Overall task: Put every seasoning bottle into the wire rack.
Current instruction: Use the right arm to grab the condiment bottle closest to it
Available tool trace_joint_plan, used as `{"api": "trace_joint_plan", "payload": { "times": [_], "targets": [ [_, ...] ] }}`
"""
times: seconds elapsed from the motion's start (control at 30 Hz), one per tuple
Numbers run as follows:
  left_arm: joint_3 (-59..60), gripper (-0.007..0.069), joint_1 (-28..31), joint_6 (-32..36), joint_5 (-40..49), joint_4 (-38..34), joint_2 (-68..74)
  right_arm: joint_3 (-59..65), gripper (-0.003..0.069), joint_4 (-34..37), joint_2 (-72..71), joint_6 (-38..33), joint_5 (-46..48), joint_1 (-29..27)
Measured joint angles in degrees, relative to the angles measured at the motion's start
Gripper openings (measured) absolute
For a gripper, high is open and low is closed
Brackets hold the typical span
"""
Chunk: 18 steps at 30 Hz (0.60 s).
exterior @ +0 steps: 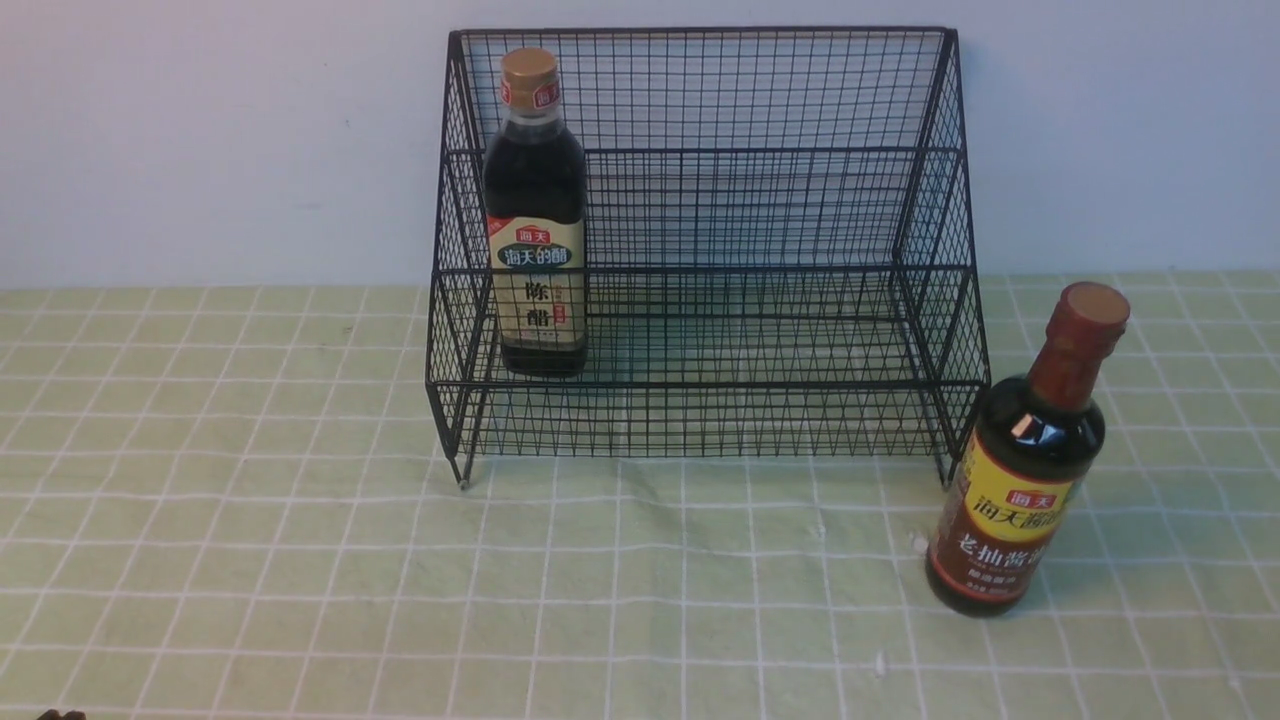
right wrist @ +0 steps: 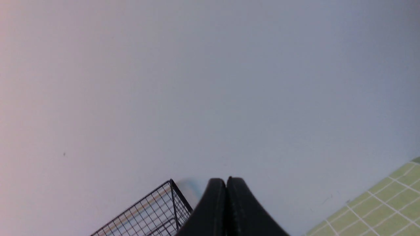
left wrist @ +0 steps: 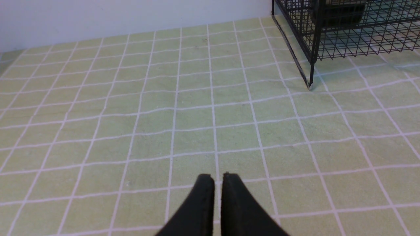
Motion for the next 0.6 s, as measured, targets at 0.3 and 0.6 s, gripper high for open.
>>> {"api": "trace_joint_plan", "payload": {
  "times": [0.3, 0.6],
  "targets": [
    [0.00, 0.0017, 0.00, 0.00, 0.00, 0.00, 0.00, -16.97, -0.0013, -11.87, 10.18, 1.23, 17.19, 4.35],
    [0.00, 0.0017, 0.00, 0.00, 0.00, 0.00, 0.00, -45.17, -0.0013, -16.10, 39.62, -12.75, 43.46, 15.79]
  ]
}}
